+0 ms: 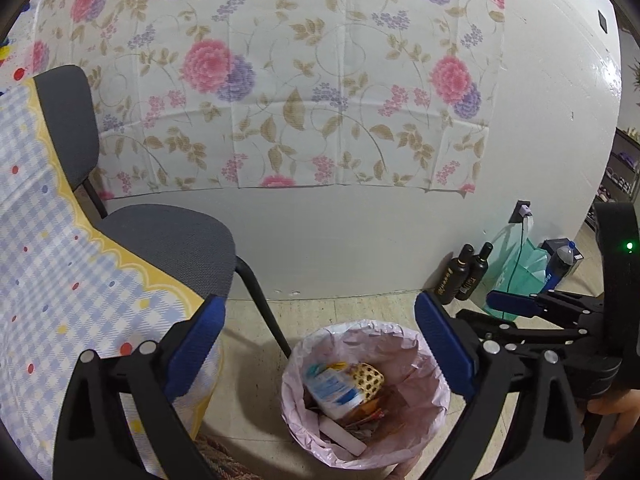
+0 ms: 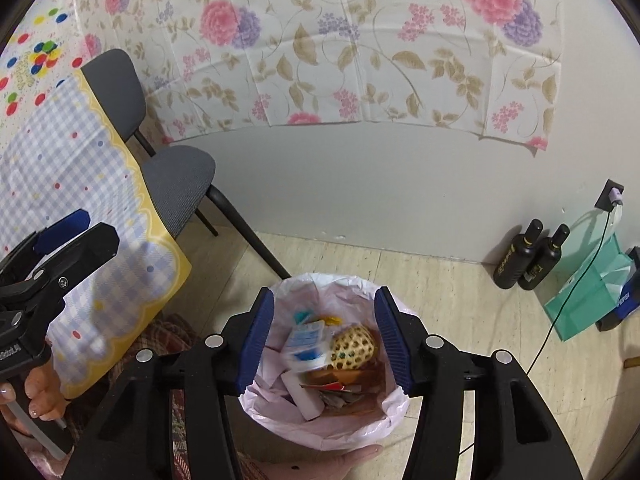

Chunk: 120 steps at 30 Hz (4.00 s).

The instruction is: Collect trash

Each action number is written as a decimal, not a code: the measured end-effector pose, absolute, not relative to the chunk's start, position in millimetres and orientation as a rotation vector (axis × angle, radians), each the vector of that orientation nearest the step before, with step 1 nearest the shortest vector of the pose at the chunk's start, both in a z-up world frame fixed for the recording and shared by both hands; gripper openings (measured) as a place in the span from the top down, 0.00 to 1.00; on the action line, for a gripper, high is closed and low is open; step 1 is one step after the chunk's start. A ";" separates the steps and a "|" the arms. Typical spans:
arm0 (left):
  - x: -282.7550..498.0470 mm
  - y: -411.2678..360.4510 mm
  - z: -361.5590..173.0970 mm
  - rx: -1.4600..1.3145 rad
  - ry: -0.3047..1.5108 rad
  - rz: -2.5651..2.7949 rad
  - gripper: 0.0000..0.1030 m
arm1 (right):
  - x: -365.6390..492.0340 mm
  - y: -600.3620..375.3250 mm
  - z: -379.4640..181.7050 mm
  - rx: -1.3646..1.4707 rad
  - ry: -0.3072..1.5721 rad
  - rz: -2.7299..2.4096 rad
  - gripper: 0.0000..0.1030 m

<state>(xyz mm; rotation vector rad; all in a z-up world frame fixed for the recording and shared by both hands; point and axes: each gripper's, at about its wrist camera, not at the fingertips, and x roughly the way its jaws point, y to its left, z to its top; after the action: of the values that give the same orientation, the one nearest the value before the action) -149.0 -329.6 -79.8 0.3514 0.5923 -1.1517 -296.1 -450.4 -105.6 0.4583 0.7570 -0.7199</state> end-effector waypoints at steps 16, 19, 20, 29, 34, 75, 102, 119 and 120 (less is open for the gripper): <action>-91.9 -252.4 -30.8 0.298 0.536 -0.812 0.07 | -222.7 -412.7 -47.1 0.284 0.646 -0.627 0.11; -74.7 -228.7 -21.0 0.265 0.548 -0.730 0.07 | -205.5 -402.9 -36.4 0.260 0.632 -0.580 0.10; -70.7 -222.7 -19.4 0.259 0.552 -0.709 0.07 | -197.5 -399.3 -32.5 0.257 0.628 -0.557 0.10; -38.4 -151.6 -6.9 0.229 0.582 -0.422 0.07 | -140.9 -360.7 -11.1 0.225 0.615 -0.412 0.08; -31.0 -108.8 -5.9 0.208 0.598 -0.302 0.07 | -114.8 -334.2 -5.3 0.188 0.608 -0.347 0.08; -4.9 26.1 -2.8 0.064 0.636 -0.003 0.07 | -31.0 -248.9 -5.3 0.079 0.617 -0.162 0.08; -6.5 23.7 -1.5 0.065 0.636 -0.009 0.07 | -35.0 -248.3 -7.5 0.075 0.621 -0.161 0.08; -9.3 21.2 -0.8 0.064 0.635 -0.004 0.07 | -35.5 -249.4 -7.8 0.077 0.622 -0.162 0.08; -9.9 20.8 -0.8 0.064 0.635 -0.002 0.07 | -35.9 -249.6 -8.1 0.077 0.621 -0.163 0.08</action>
<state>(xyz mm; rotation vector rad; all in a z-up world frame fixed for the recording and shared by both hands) -9.9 20.8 -0.8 0.0637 0.6348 -0.0018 -35.9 -249.6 -8.1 0.0774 0.6211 -0.1628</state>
